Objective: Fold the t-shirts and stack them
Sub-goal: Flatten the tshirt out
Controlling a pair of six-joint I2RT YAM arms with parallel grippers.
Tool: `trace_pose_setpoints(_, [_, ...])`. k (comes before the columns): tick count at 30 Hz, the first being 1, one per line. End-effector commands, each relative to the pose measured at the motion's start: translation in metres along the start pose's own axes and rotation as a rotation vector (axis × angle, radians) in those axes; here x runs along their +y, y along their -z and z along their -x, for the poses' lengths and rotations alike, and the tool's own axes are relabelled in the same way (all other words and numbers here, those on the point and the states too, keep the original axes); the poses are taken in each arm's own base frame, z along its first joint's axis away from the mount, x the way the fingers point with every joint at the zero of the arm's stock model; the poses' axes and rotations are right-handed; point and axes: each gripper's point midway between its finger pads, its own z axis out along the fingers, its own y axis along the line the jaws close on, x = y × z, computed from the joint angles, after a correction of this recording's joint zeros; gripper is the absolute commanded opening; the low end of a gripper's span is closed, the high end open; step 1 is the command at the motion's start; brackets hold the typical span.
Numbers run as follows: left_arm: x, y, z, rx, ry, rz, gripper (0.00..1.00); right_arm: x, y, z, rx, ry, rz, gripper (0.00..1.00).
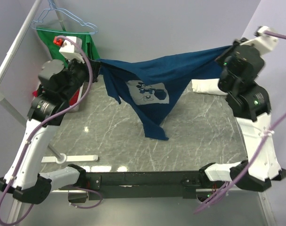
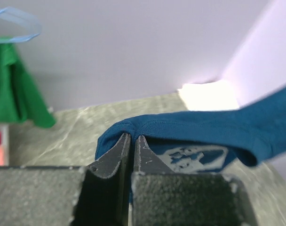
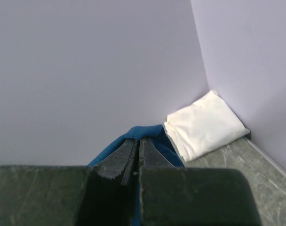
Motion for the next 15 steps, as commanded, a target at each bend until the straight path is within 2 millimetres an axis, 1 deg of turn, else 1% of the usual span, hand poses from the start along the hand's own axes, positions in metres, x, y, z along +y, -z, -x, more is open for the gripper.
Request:
trace_pose_setpoints(1, [-0.05, 0.035, 0.045, -0.103, -0.052, -0.267, 0.06, -0.026, 0.021, 0.055, -0.15, -0.116, -0.03, 0.0])
trace_pose_setpoints(2, [-0.062, 0.043, 0.046, -0.096, -0.058, -0.332, 0.06, -0.029, 0.026, 0.061, -0.163, -0.134, -0.024, 0.0])
trace_pose_setpoints(3, [-0.067, 0.048, 0.044, -0.077, -0.059, -0.367, 0.06, -0.036, 0.035, 0.072, -0.185, -0.159, -0.013, 0.0])
trace_pose_setpoints(4, [-0.074, 0.055, 0.049, -0.082, -0.064, -0.401, 0.06, -0.038, 0.04, 0.081, -0.207, -0.176, 0.001, 0.0])
trace_pose_setpoints(5, [-0.079, 0.058, 0.049, -0.074, -0.068, -0.432, 0.06, -0.039, 0.044, 0.086, -0.219, -0.184, 0.019, 0.0])
trace_pose_setpoints(6, [-0.089, 0.065, 0.047, -0.057, -0.074, -0.497, 0.06, -0.046, 0.053, 0.097, -0.243, -0.206, 0.032, 0.0])
trace_pose_setpoints(7, [-0.094, 0.071, 0.048, -0.053, -0.08, -0.528, 0.06, -0.048, 0.056, 0.103, -0.264, -0.212, 0.038, 0.0])
trace_pose_setpoints(9, [-0.106, 0.079, 0.043, -0.023, -0.087, -0.612, 0.05, -0.052, 0.064, 0.114, -0.29, -0.222, 0.058, 0.0])
trace_pose_setpoints(10, [-0.109, 0.081, 0.043, -0.012, -0.094, -0.63, 0.06, -0.053, 0.067, 0.119, -0.306, -0.225, 0.063, 0.0])
trace_pose_setpoints(12, [-0.107, 0.076, 0.037, 0.011, -0.096, -0.626, 0.06, -0.05, 0.066, 0.122, -0.315, -0.216, 0.074, 0.0])
trace_pose_setpoints(13, [-0.101, 0.069, 0.032, 0.023, -0.095, -0.591, 0.06, -0.045, 0.063, 0.122, -0.323, -0.211, 0.082, 0.0])
trace_pose_setpoints(14, [-0.097, 0.061, 0.026, 0.042, -0.087, -0.564, 0.06, -0.04, 0.059, 0.12, -0.324, -0.203, 0.084, 0.0])
trace_pose_setpoints(15, [-0.092, 0.055, 0.02, 0.053, -0.085, -0.537, 0.06, -0.028, 0.047, 0.11, -0.309, -0.18, 0.087, 0.0])
